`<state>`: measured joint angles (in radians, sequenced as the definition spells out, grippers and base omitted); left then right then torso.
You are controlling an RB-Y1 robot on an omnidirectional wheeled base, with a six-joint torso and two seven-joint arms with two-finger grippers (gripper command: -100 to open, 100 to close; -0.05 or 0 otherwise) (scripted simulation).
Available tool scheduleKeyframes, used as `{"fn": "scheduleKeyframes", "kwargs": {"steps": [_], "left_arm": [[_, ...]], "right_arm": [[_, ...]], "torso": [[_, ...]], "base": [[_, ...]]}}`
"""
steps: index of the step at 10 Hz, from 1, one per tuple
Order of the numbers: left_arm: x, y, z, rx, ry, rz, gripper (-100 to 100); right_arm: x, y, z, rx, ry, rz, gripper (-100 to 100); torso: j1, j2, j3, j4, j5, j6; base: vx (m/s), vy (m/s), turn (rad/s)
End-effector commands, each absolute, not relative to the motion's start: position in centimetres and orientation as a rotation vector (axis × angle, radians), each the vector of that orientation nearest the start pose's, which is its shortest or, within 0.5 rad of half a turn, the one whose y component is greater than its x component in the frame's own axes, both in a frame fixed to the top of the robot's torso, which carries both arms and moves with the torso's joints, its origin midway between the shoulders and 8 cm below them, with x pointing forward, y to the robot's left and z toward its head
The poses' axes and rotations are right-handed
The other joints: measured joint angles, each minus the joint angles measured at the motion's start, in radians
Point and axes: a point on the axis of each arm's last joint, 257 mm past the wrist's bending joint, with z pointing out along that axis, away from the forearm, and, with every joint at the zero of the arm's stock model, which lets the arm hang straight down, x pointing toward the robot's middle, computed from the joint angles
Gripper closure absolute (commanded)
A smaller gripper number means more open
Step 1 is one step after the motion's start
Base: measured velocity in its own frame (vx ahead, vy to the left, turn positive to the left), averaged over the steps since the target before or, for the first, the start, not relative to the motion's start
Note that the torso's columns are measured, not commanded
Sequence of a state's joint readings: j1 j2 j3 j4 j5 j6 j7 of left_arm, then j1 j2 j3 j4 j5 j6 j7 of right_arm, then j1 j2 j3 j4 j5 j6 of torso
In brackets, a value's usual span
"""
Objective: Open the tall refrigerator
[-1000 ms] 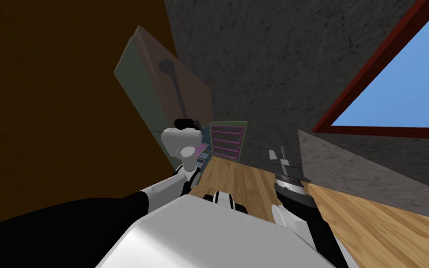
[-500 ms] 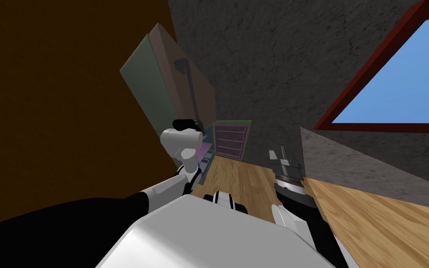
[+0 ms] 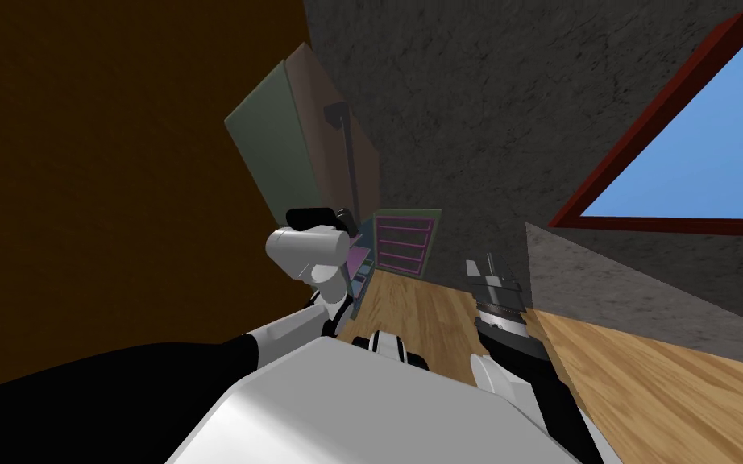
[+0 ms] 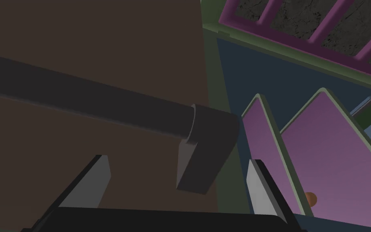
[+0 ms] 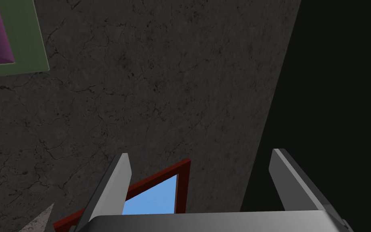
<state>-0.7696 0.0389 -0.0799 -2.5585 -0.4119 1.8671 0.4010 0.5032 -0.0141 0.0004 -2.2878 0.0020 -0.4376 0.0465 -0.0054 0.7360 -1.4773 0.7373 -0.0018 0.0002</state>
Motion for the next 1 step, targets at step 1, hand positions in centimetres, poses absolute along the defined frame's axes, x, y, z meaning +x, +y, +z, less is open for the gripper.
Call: {"fn": "scheduleKeyframes", "kwargs": {"steps": [1], "left_arm": [[44.60, 19.96, 11.97, -1.576, 0.966, -1.236, 100]], "right_arm": [[35.26, -27.98, 1.49, 0.675, 0.675, 1.244, 0]], "torso": [[0.003, 0.001, 0.001, 0.000, 0.001, 0.000]], "base": [[0.026, -0.150, 0.061]]}}
